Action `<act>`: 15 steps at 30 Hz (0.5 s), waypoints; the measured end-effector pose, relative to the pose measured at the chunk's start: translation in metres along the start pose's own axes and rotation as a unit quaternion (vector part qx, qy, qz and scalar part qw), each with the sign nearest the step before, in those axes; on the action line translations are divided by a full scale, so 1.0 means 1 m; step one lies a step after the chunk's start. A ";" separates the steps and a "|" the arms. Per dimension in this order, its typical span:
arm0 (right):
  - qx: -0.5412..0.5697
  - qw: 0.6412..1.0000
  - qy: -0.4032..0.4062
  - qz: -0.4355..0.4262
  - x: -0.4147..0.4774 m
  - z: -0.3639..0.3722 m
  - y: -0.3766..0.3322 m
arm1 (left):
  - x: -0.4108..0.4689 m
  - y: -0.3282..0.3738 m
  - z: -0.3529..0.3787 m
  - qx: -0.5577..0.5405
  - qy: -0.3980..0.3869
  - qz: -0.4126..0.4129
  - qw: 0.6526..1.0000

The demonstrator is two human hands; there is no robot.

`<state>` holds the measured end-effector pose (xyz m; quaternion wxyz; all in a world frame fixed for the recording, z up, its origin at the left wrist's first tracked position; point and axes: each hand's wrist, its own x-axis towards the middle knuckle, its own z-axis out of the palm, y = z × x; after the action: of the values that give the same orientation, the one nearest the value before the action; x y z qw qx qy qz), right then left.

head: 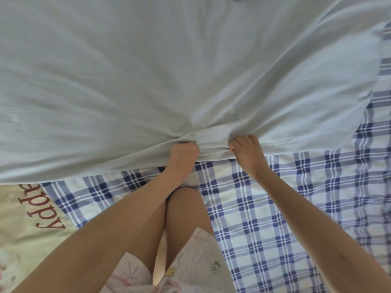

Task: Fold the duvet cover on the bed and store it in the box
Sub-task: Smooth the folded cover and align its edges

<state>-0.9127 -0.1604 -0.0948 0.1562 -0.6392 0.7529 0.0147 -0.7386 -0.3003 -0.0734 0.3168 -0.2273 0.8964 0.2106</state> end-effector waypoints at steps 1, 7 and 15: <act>-0.004 1.000 0.001 -0.005 -0.005 0.000 0.001 | -0.004 0.006 0.003 0.003 -0.011 0.017 1.000; 0.019 0.999 -0.023 -0.022 -0.027 0.005 0.002 | -0.016 0.020 0.041 -0.066 0.004 0.042 0.997; 0.046 0.998 -0.033 -0.004 -0.043 -0.002 -0.001 | -0.017 0.017 0.031 -0.088 -0.066 0.061 0.992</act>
<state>-0.9066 -0.1201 -0.0815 0.2101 -0.6338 0.7444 0.0000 -0.7218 -0.2659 -0.0800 0.3406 -0.1849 0.8636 0.3224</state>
